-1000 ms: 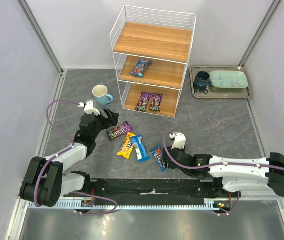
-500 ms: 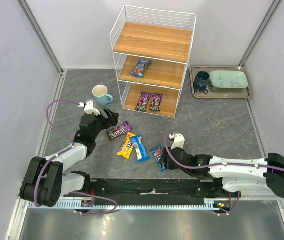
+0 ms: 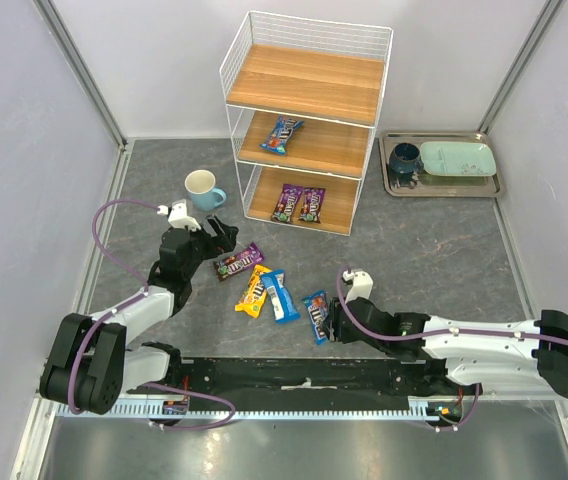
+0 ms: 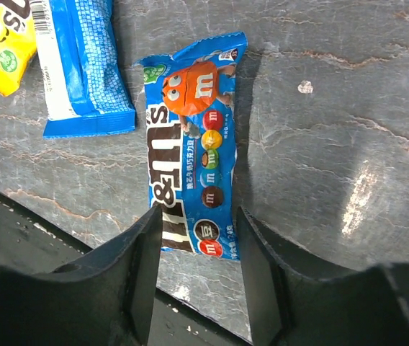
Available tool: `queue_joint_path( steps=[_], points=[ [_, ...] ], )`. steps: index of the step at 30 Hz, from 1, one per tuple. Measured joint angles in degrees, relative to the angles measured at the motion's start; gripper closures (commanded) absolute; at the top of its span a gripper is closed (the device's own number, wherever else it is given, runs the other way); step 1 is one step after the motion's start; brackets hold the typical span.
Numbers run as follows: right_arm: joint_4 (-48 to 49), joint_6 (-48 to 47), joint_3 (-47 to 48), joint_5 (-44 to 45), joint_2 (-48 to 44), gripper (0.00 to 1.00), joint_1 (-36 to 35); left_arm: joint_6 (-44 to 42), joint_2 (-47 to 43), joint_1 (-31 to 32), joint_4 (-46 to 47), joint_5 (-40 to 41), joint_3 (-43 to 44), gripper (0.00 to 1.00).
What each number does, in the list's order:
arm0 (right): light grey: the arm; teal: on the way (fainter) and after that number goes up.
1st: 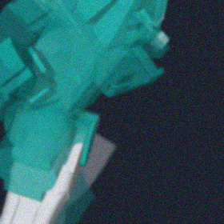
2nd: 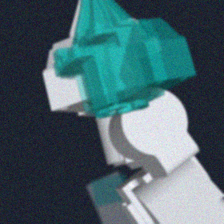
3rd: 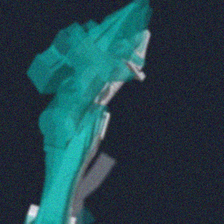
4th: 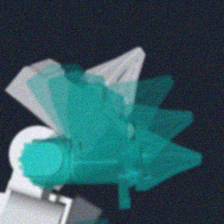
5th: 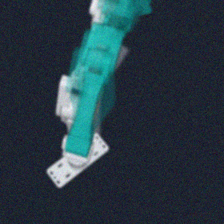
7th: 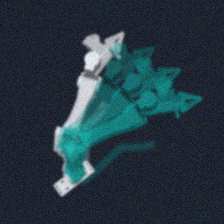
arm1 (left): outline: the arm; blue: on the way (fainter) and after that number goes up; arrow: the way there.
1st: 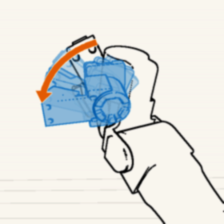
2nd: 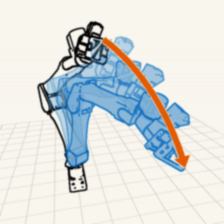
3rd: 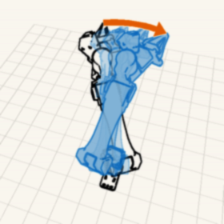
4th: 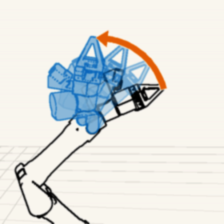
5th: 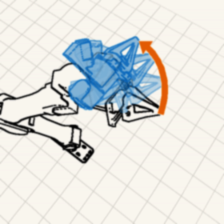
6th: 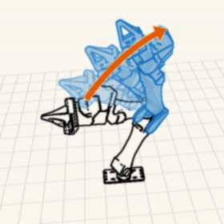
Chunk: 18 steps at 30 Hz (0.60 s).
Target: Place and organize the candy bags onto the shelf
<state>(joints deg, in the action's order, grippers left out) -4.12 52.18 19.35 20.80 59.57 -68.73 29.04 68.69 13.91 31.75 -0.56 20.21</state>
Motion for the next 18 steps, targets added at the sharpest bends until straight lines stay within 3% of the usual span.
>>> queue_joint_path(
  steps=[6, 9, 11, 18],
  points=[
    [0.3, 0.2, -0.2, 0.0, 0.7, 0.57, 0.0, 0.1, 0.0, 0.0, 0.0, 0.0, 0.0, 0.06],
    [0.5, 0.2, -0.2, 0.0, 1.8, 0.64, 0.0, 0.1, 0.0, 0.0, 0.0, 0.0, 0.0, 0.06],
    [0.8, 0.3, -0.1, -0.1, 2.5, 0.77, 0.0, 0.1, 0.0, 0.0, 0.0, 0.0, 0.0, 0.06],
    [2.3, 0.2, 0.9, -0.3, 4.2, 0.89, 0.0, 0.1, 0.0, 0.0, 0.0, 0.0, 0.0, 0.06]
  ],
)
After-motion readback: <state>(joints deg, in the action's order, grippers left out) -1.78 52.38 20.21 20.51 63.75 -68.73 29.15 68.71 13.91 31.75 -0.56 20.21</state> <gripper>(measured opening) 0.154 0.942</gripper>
